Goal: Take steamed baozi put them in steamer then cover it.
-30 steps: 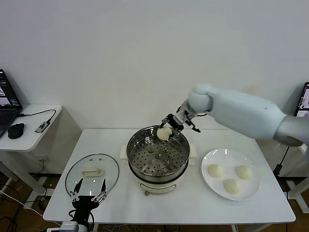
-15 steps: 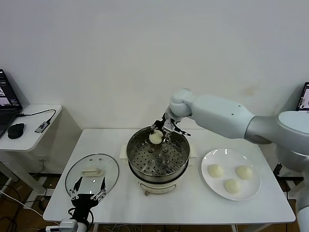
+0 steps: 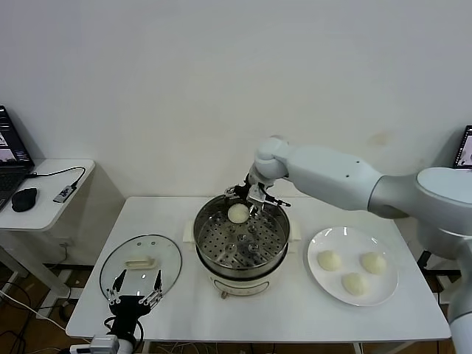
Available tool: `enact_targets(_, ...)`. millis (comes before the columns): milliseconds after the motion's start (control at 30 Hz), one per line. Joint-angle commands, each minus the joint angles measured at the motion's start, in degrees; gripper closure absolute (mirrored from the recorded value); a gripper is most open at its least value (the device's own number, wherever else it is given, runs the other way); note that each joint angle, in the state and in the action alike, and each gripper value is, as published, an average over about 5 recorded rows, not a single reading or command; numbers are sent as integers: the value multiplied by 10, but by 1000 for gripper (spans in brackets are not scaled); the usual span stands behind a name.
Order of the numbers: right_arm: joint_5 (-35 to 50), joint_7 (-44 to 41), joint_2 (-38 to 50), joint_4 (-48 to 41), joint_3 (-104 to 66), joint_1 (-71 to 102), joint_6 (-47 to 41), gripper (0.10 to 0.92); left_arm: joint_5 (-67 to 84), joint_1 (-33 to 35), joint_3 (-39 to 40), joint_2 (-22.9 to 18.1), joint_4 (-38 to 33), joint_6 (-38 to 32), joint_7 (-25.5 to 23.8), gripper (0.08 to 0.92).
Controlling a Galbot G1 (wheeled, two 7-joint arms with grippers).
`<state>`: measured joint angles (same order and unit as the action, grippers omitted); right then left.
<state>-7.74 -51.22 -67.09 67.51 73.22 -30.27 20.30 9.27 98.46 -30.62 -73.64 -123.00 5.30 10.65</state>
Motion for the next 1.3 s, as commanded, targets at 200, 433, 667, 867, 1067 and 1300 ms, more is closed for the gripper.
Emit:
enact_targets(200, 196, -96, 269, 234, 16, -114, -377, 203, -1, 0, 4, 11, -16, 6, -1, 177)
enact_targets(433, 189, -83, 423, 301, 9, -92, -433, 203, 0, 2, 0, 23, -17, 6, -2, 177)
enact_targets(667, 129, -76, 475, 300, -21, 2, -403, 203, -1, 1, -1, 25, -15, 6, -2, 177)
enact_targets(867, 85, -68, 471, 277, -109, 147, -395, 203, -3, 0, 1, 24, -15, 9, -2, 177)
enact_targets(1067, 47, -55, 432, 226, -192, 267, -385, 203, -5, -2, -1, 23, -10, 10, -3, 177)
enact_targets(1300, 20, -50, 368, 144, -246, 337, -370, 203, -5, 0, -10, 23, -6, 10, -4, 177)
